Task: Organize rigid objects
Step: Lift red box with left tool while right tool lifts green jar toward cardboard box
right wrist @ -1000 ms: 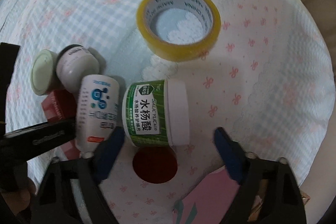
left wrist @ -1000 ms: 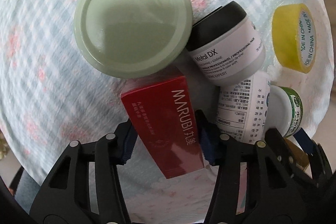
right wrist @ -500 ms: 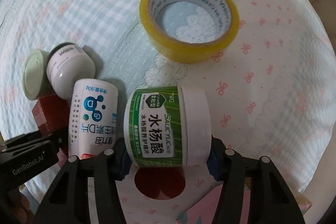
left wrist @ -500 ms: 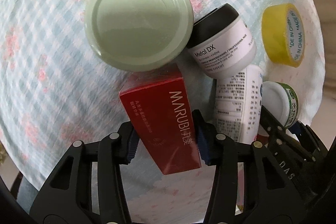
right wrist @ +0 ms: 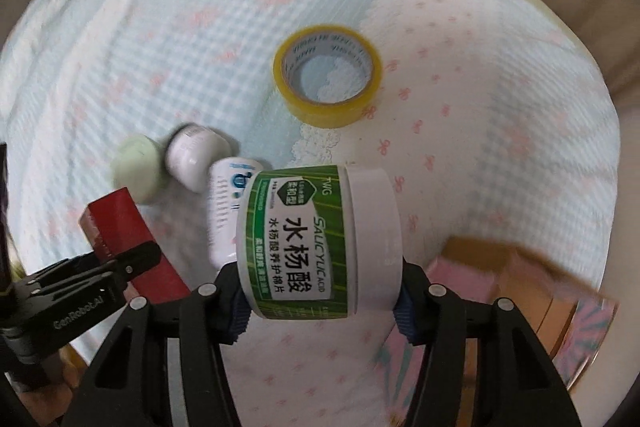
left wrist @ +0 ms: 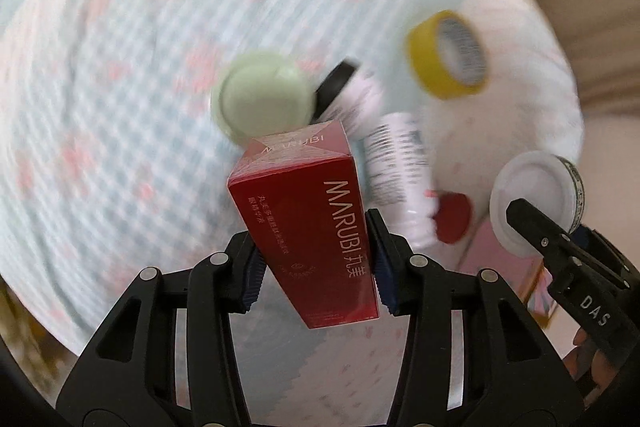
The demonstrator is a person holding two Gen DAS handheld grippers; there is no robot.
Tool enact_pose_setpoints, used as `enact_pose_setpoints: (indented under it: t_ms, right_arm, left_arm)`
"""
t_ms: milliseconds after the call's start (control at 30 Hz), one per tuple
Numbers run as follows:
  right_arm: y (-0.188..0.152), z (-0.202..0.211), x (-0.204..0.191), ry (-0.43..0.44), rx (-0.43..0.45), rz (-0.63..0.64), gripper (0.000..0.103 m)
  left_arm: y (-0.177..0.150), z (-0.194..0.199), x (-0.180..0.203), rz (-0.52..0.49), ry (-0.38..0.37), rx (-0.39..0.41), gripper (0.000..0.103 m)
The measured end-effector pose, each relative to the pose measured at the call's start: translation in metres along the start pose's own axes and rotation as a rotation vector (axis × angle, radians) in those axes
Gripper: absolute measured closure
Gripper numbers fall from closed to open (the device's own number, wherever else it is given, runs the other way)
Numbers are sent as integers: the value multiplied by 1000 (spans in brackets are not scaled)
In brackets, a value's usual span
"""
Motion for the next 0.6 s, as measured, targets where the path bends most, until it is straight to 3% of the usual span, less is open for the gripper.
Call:
enact_pose_setpoints:
  t_ms: [167,367,600]
  right_arm:
    - [-18,69,15,47,67,-181,50]
    - [-45,133,42,52,150,-364,50]
    - [-83,179,103,1,223,-507,50]
  left_arm:
    - [9,71,30,-224,-46,86,61]
    - [21,135,113,-484,-104,162,62]
    - [-7,155,204,-615,-209,155,64]
Point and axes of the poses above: each gripper's, at about its wrist camera, not at the fingertips, and z roughly against the way its jaws point, x to its right, y to its top, the point moved 3 cm from there along -z, roughly the way its jaws point, and after that the axes turned 6 degrees about -z, right-handed, at the moved point
